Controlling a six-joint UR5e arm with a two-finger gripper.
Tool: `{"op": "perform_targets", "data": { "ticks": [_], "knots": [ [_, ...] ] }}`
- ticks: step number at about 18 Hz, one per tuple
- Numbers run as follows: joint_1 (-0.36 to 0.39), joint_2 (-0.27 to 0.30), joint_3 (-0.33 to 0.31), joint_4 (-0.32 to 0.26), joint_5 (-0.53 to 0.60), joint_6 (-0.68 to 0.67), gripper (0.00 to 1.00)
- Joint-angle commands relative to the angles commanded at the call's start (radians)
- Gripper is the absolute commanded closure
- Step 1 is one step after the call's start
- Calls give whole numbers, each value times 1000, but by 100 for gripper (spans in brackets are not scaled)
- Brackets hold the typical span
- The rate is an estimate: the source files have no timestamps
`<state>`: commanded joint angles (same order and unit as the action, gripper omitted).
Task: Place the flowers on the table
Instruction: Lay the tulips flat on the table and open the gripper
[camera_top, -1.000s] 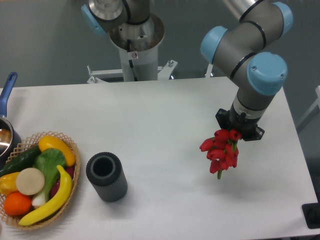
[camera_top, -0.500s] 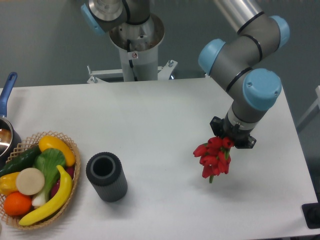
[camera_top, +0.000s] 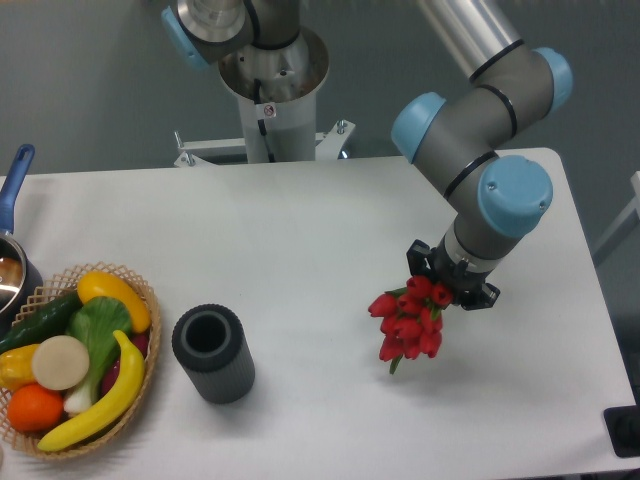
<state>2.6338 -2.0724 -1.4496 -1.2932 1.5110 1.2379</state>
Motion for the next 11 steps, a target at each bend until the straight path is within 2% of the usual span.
{"op": "perform_targets", "data": {
  "ticks": [5, 7, 9, 11],
  "knots": [
    [3, 15, -35, 49, 2, 0, 0],
    [11, 41, -38, 69, 3, 8, 0],
    [47, 67, -43, 89, -3, 11, 0],
    [84, 97, -45, 83, -15, 14, 0]
  ]
}}
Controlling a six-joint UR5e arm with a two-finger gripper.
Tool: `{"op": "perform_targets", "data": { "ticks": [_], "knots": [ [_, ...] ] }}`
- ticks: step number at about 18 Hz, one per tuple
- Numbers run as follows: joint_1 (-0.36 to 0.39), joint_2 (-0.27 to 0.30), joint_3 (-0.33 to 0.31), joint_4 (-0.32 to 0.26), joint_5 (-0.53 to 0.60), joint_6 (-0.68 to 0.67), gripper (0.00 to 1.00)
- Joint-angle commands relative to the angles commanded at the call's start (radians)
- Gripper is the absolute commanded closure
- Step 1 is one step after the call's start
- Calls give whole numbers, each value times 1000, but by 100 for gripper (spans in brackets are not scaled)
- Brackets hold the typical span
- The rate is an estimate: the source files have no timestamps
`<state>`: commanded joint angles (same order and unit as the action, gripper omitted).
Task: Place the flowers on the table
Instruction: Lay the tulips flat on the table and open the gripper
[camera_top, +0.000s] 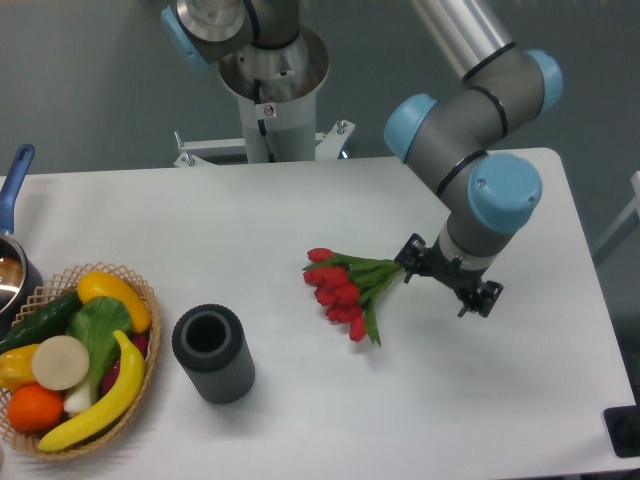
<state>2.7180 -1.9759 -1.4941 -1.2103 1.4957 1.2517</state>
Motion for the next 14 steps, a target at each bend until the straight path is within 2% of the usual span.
{"op": "perform_targets", "data": {
  "ticks": [3, 6, 9, 14],
  "knots": [
    [29, 26, -6, 2, -14, 23, 0],
    [43, 35, -3, -2, -11, 145, 0],
    [66, 57, 8, -5, -11, 161, 0],
    [68, 61, 14, -9, -3, 184, 0]
  ]
}}
